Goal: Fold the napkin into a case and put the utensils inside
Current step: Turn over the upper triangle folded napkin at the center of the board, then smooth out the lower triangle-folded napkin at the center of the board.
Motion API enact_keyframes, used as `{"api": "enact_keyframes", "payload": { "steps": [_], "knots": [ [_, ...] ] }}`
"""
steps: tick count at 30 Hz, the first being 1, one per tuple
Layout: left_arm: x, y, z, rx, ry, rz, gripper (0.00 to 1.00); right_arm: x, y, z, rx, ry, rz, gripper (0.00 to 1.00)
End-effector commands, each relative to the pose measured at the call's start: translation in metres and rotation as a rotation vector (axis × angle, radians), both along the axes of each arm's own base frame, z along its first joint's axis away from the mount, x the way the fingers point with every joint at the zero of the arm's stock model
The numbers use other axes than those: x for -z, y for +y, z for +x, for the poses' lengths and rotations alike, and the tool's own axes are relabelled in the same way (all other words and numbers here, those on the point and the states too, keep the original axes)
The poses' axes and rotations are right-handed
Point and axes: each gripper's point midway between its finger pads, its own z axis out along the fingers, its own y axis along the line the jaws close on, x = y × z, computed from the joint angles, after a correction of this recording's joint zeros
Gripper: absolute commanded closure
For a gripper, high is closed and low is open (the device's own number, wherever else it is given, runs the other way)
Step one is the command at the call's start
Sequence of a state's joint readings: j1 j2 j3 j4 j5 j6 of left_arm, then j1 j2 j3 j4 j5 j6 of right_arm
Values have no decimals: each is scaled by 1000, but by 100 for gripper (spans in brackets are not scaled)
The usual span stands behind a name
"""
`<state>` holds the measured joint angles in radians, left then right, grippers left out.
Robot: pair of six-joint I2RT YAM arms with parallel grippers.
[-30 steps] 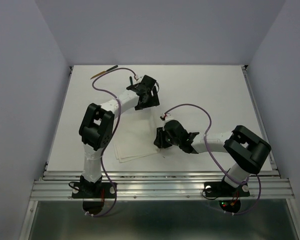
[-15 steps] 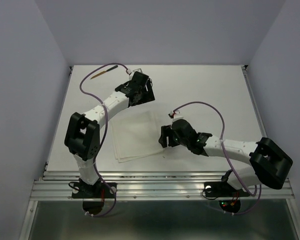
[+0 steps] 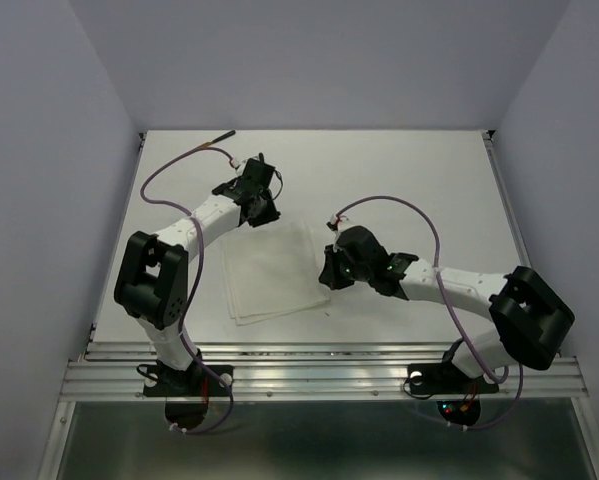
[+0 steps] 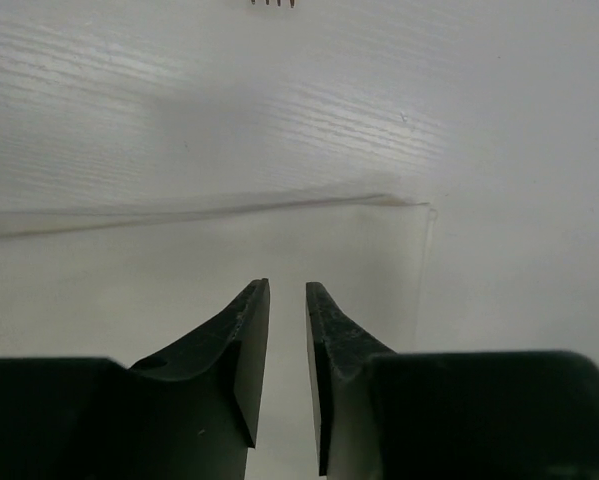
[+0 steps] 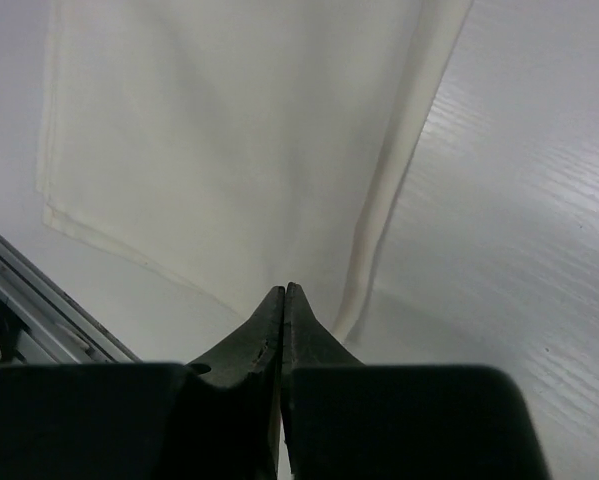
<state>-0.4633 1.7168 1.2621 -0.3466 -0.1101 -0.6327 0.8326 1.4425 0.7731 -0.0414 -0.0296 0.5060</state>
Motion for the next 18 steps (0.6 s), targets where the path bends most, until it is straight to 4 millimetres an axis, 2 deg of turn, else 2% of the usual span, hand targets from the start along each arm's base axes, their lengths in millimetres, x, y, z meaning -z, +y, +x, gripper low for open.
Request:
{"api": "enact_keyframes", "payload": {
  "steps": [1,5,9,12,15,18],
  "knots": [
    [-19,-1,3,1,-57,-31,71,-9,21,-21,-159,-2,41,99],
    [-11,-4,5,9,-38,-35,76,-1,24,-23,-179,10,16,99],
    [-9,-5,8,11,-31,-29,77,31,13,-15,-95,57,-81,99],
    [-7,-3,8,11,-26,-17,77,53,-2,-8,-2,70,-157,99],
    [-7,-1,9,8,-25,-16,77,61,-9,-11,27,86,-172,99],
    [-9,-2,11,16,-27,-19,77,52,-4,-14,-11,78,-141,99]
  ]
}}
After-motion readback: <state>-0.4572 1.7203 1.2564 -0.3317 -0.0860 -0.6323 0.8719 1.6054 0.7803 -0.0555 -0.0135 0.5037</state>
